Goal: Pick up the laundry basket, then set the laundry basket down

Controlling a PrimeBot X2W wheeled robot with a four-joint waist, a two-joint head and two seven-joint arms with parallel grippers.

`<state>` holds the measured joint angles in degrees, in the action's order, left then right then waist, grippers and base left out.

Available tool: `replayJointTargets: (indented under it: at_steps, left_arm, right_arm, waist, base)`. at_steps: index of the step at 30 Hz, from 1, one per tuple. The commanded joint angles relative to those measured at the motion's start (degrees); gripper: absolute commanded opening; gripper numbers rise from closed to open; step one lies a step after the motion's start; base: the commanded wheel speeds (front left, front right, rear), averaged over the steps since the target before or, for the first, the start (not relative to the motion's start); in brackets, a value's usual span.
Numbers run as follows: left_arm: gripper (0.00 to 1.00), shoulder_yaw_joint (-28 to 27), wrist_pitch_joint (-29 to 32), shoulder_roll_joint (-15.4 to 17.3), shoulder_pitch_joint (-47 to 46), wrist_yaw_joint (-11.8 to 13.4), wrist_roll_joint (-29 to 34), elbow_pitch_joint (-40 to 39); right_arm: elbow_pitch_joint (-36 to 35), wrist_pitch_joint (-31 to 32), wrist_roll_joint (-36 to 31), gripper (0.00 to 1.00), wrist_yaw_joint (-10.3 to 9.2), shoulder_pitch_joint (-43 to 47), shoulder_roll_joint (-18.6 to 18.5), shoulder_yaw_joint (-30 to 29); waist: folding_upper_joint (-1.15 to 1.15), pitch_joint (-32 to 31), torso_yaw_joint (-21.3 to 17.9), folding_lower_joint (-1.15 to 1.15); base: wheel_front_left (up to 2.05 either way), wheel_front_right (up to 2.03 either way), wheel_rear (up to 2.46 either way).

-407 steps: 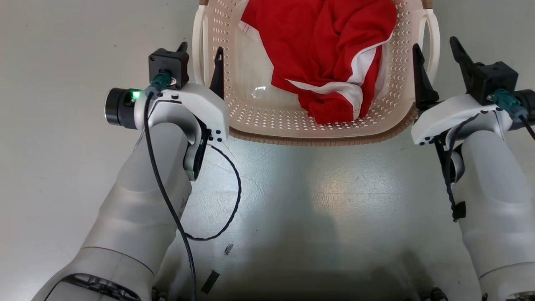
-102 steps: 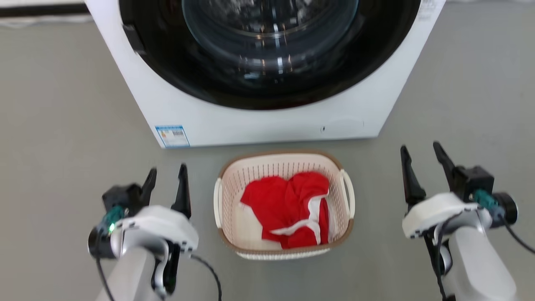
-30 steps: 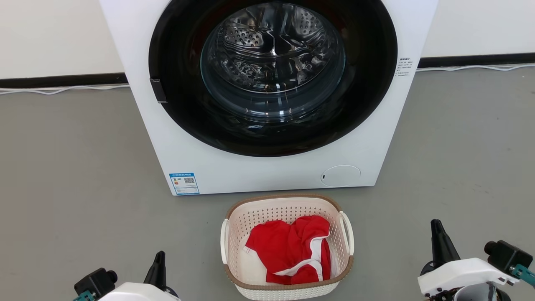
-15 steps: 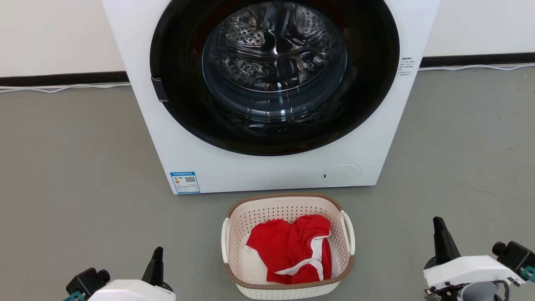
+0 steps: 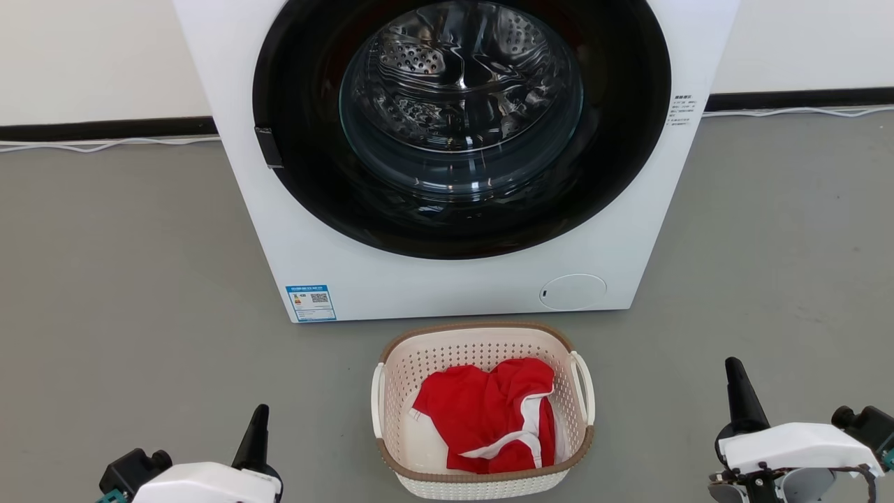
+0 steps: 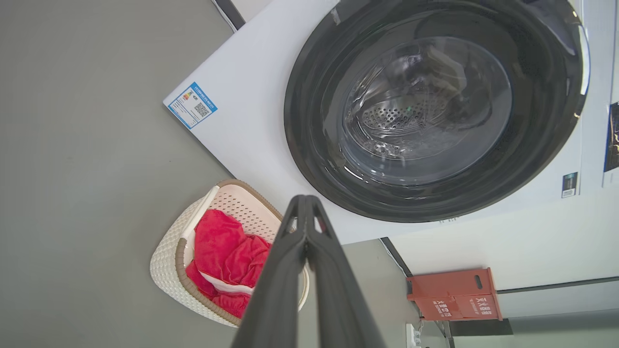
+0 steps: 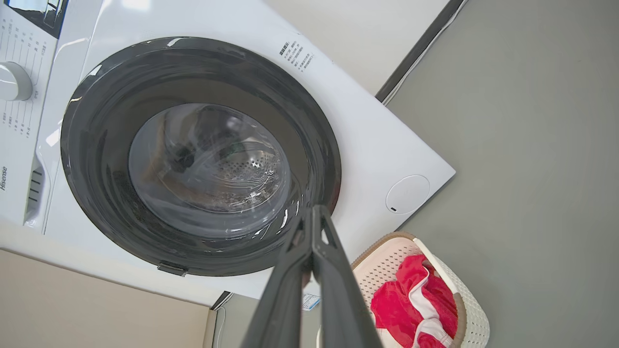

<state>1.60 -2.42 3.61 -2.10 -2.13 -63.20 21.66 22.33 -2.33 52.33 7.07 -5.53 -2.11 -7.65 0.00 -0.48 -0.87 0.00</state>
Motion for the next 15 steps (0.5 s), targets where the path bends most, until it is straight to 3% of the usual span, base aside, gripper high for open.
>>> replayJointTargets:
  at_steps: [1, 15]
  left_arm:
    - [0.00, -1.63, 0.43, 0.24, -3.14, -0.93, -1.53, -1.98]
    - [0.00, -3.31, 2.62, -0.01, -3.39, -2.07, -8.60, -3.43]
  right_arm:
    - [-2.22, 0.54, 1.87, 0.00, 0.25, -1.08, -0.60, 0.64]
    - [-3.79, 2.68, 11.67, 0.00, 0.30, -0.97, -0.64, 0.76]
  waist:
    - [0.00, 0.01, 0.02, 0.00]
    - [0.00, 0.18, 0.24, 0.00]
  base:
    - [0.00, 0.00, 0.00]
    - [0.00, 0.00, 0.00]
